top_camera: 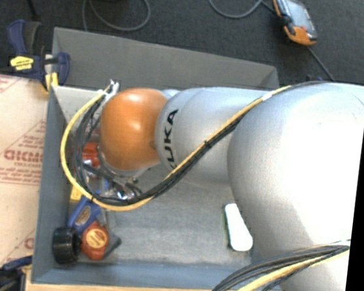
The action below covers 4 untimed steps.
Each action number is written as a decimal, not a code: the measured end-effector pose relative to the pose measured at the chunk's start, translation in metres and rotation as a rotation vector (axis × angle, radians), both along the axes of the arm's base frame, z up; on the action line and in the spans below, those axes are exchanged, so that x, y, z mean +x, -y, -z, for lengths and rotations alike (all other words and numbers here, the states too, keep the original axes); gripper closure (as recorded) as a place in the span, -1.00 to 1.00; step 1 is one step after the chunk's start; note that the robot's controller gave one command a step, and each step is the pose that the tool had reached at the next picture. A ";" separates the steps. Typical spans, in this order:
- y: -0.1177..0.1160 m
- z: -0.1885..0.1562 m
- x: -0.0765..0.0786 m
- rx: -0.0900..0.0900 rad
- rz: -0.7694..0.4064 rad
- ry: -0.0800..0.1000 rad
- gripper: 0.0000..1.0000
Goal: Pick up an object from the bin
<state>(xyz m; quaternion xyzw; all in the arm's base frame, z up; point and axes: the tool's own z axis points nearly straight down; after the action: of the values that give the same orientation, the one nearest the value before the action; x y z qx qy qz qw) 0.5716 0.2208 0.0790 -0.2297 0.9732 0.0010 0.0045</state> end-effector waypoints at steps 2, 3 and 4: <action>0.017 0.000 0.000 -0.002 -0.286 -0.002 1.00; 0.017 0.000 0.000 -0.001 -0.285 -0.002 1.00; 0.015 0.004 0.013 -0.002 -0.283 -0.001 1.00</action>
Offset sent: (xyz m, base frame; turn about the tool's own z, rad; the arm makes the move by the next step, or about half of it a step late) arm -0.0018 -0.0168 -0.0016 -0.2900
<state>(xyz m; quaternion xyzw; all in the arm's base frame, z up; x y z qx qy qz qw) 0.5846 0.2058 0.0754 -0.3648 0.9311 0.0009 0.0035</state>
